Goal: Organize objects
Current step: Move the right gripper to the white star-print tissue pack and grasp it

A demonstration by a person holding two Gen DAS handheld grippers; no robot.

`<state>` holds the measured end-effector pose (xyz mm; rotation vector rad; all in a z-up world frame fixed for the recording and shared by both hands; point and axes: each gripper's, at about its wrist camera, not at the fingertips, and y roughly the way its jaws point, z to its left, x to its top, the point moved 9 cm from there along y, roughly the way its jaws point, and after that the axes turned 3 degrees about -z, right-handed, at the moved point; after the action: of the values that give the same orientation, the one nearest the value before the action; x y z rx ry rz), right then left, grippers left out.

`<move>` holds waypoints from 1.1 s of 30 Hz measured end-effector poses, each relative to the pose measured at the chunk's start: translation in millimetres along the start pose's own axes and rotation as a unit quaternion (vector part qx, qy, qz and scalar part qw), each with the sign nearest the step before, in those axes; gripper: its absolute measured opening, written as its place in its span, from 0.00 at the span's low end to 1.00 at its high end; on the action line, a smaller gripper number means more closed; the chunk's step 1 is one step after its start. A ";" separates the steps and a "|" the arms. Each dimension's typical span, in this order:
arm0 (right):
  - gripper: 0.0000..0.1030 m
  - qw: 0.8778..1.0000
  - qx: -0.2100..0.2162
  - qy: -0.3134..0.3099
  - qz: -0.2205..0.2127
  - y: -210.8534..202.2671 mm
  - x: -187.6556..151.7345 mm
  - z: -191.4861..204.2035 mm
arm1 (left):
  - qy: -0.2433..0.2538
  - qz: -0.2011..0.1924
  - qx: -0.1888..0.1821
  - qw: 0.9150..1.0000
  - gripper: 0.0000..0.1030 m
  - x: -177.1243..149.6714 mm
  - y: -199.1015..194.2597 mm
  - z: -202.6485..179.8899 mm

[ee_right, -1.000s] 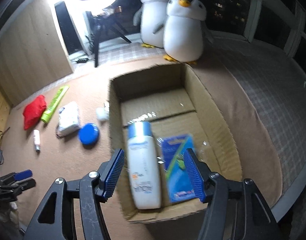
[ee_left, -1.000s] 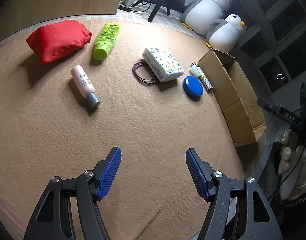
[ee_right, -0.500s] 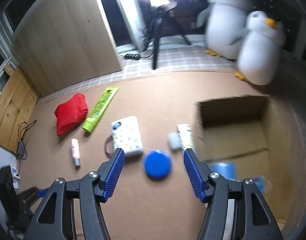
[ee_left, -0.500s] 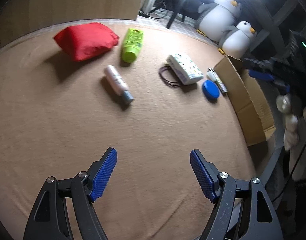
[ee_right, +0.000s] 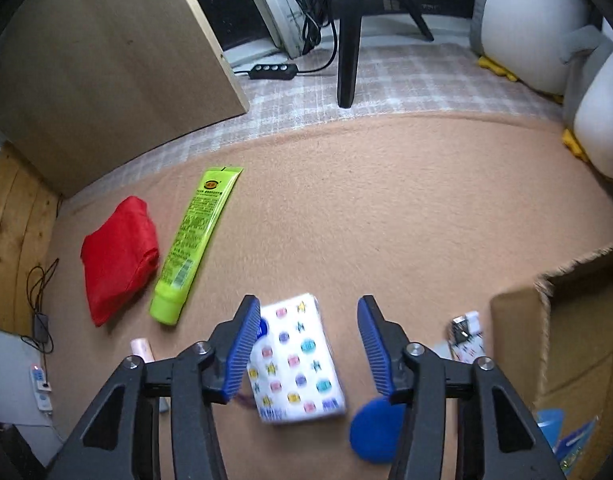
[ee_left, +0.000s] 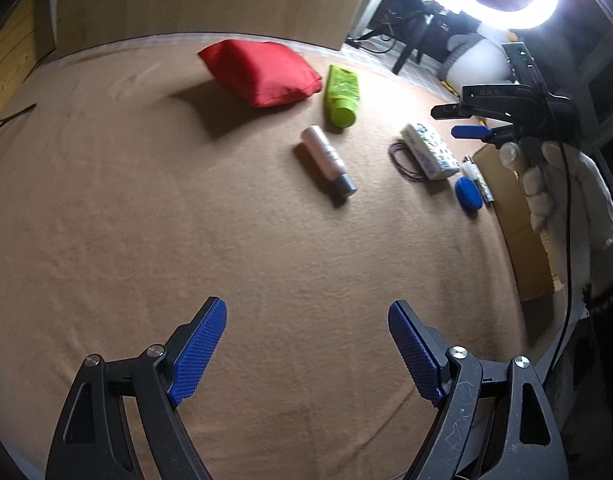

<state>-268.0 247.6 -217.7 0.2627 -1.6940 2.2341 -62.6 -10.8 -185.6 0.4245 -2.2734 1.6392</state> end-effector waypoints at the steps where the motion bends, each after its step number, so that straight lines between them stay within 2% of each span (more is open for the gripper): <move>1: 0.44 1.000 0.002 0.003 0.002 2.4 1.4 0.1 | -0.002 0.000 0.001 1.000 0.83 -0.9 -0.2 1.5; 6: 0.42 1.000 -0.006 0.002 0.017 18.9 6.7 1.8 | -0.005 0.003 0.001 1.000 0.83 -4.4 0.3 5.0; 8: 0.36 1.000 -0.006 0.003 0.025 23.0 5.6 0.6 | -0.005 0.004 -0.001 1.000 0.83 -5.0 0.5 4.9; 11: 0.31 0.999 0.004 0.013 0.035 23.4 -1.0 -2.5 | -0.004 0.003 -0.003 1.000 0.83 -4.8 -0.6 3.6; 14: 0.30 0.999 0.018 0.030 0.038 16.5 -10.7 -6.9 | -0.003 0.002 -0.006 1.000 0.83 -2.9 -0.5 2.8; 24: 0.30 0.997 0.054 0.031 0.044 -6.3 -63.0 -0.2 | 0.020 0.005 -0.026 0.999 0.83 4.8 8.4 -21.7; 33: 0.27 0.996 0.072 -0.011 0.057 -16.1 -111.0 19.6 | 0.041 0.014 -0.040 0.998 0.83 4.0 16.7 -44.0</move>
<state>-159.8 216.7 -235.1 0.2301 -1.5974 2.4494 -69.9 35.9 -185.1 0.3016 -2.2846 1.5425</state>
